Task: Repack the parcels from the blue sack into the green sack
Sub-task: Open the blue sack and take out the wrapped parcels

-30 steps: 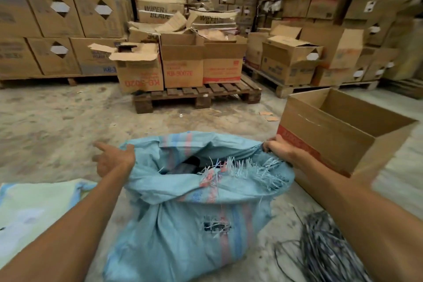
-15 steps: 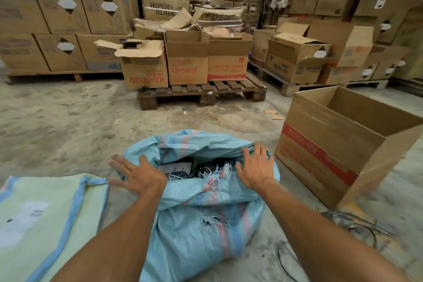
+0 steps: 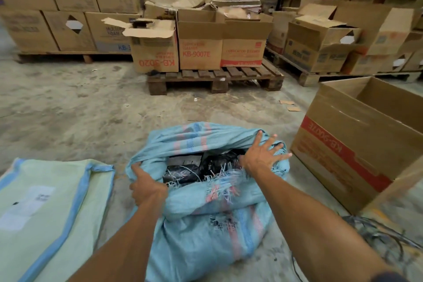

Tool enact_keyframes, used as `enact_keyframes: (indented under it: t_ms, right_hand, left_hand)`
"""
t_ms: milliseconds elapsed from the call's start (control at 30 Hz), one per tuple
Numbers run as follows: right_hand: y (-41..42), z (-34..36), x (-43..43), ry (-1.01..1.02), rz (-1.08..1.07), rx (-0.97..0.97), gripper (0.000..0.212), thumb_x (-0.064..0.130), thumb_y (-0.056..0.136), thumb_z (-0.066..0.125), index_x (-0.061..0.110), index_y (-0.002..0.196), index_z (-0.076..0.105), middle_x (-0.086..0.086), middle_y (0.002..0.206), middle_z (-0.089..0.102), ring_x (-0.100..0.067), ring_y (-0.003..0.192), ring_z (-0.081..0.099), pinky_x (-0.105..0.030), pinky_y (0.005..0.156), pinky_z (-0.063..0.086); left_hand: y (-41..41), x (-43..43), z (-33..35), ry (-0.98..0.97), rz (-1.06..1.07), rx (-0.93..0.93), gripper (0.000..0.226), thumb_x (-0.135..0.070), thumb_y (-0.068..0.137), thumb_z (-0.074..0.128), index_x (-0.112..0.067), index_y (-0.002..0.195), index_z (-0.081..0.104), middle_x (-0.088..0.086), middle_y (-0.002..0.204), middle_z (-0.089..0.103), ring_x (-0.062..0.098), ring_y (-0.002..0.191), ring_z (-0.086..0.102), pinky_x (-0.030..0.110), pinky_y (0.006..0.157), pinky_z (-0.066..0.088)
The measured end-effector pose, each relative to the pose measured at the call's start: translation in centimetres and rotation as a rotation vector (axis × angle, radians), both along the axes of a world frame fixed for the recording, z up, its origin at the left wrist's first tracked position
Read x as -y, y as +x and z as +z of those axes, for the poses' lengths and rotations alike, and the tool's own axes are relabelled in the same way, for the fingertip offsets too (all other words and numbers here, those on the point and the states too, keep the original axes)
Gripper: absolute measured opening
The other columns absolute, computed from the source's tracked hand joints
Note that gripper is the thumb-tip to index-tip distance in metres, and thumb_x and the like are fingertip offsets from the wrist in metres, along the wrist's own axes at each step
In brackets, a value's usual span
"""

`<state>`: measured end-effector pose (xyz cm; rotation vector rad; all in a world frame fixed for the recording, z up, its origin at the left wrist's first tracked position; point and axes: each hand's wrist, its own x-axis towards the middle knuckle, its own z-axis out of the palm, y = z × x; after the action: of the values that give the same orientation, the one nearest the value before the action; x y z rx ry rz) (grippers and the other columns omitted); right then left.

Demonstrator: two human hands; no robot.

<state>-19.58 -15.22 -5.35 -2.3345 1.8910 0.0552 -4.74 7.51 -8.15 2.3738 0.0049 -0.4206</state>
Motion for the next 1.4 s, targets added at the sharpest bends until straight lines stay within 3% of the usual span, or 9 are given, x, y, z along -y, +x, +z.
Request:
enact_keyframes:
  t_ms: [233,333,500,667,767,900,1067,1233,1400]
  right_hand:
    - [-1.3,-3.6,-1.8,0.052,-0.060,0.097,0.084,0.021,0.103,0.040,0.033,0.152,-0.027,-0.031,0.161,-0.006,-0.048,0.144,0.021,-0.058,0.106,0.033]
    - [-2.3,-3.4,-2.7,0.059,-0.176,0.115,0.092,0.027,0.102,0.046,0.048,0.144,-0.033,-0.032,0.160,-0.012,-0.052,0.146,0.005,-0.070,0.108,0.024]
    - [-4.1,-4.8,-3.4,0.147,-0.231,0.186,0.096,0.005,0.099,0.045,0.052,0.148,-0.022,-0.029,0.156,0.022,-0.048,0.134,0.037,-0.063,0.098,0.045]
    - [-6.1,-4.6,-1.8,0.178,-0.272,0.399,0.079,0.021,0.079,0.063,0.037,0.145,0.022,-0.015,0.108,0.065,-0.036,0.100,0.064,-0.050,0.085,0.056]
    - [-6.9,-6.3,0.0,0.353,-0.207,0.610,0.095,0.060,0.055,0.060,0.048,0.141,0.019,-0.017,0.126,0.060,-0.038,0.110,0.059,-0.056,0.095,0.051]
    - [-6.2,-4.6,-0.9,0.365,-0.226,0.765,0.105,0.078,0.064,0.059,0.035,0.150,0.017,-0.018,0.137,0.054,-0.041,0.124,0.053,-0.053,0.106,0.043]
    - [-5.1,-2.6,-1.2,0.275,-0.235,0.791,0.068,0.057,0.095,0.048,0.007,0.140,0.051,-0.019,0.128,0.064,-0.038,0.117,0.060,-0.044,0.100,0.047]
    - [-10.1,2.4,2.6,1.049,-0.316,1.081,0.034,0.023,0.078,0.069,-0.003,0.099,0.075,-0.020,0.092,0.075,-0.033,0.078,0.074,-0.048,0.079,0.060]
    - [-13.8,1.8,4.0,1.199,-0.322,1.086,0.049,0.014,0.083,0.062,0.003,0.131,0.063,-0.026,0.121,0.065,-0.039,0.107,0.066,-0.057,0.098,0.050]
  left_hand:
    - [3.1,0.3,2.3,-0.112,0.022,-0.205,0.114,-0.066,0.049,0.066,-0.025,0.148,0.026,0.021,0.152,0.026,0.040,0.139,0.028,0.059,0.110,0.031]
    - [3.1,1.4,2.6,0.383,-0.162,0.286,0.134,-0.081,0.055,0.070,-0.003,0.151,0.021,0.027,0.160,0.009,0.042,0.148,0.009,0.064,0.113,0.015]
    - [4.3,5.0,1.2,0.365,-0.707,1.139,0.105,-0.051,0.075,0.074,-0.011,0.156,0.021,0.024,0.161,0.014,0.041,0.150,0.006,0.052,0.122,-0.003]
    - [5.6,9.0,1.9,0.471,-0.771,0.894,0.046,-0.031,0.093,0.057,-0.010,0.132,0.043,0.012,0.132,0.058,0.029,0.129,0.049,0.039,0.113,0.030]
    - [6.0,9.9,2.6,0.336,-0.730,0.725,0.029,-0.032,0.101,0.044,-0.007,0.110,0.056,0.019,0.109,0.069,0.038,0.102,0.063,0.041,0.085,0.045]
    - [5.9,10.4,4.1,0.071,-0.630,0.454,0.044,-0.041,0.102,0.037,-0.008,0.093,0.064,0.017,0.094,0.067,0.037,0.088,0.062,0.038,0.070,0.042]
    - [5.0,9.7,6.2,-0.364,-0.463,-0.157,0.023,-0.023,0.082,0.051,-0.010,0.067,0.063,0.009,0.063,0.067,0.024,0.056,0.063,0.032,0.054,0.050]
    - [9.2,7.1,8.4,-0.204,-0.525,-0.405,0.023,-0.024,0.073,0.053,-0.006,0.085,0.064,0.016,0.064,0.060,0.029,0.052,0.058,0.028,0.053,0.050]
    - [8.9,6.4,7.7,-0.126,-0.589,-0.507,0.022,-0.016,0.089,0.048,-0.002,0.094,0.064,0.021,0.073,0.064,0.030,0.055,0.063,0.031,0.051,0.056]
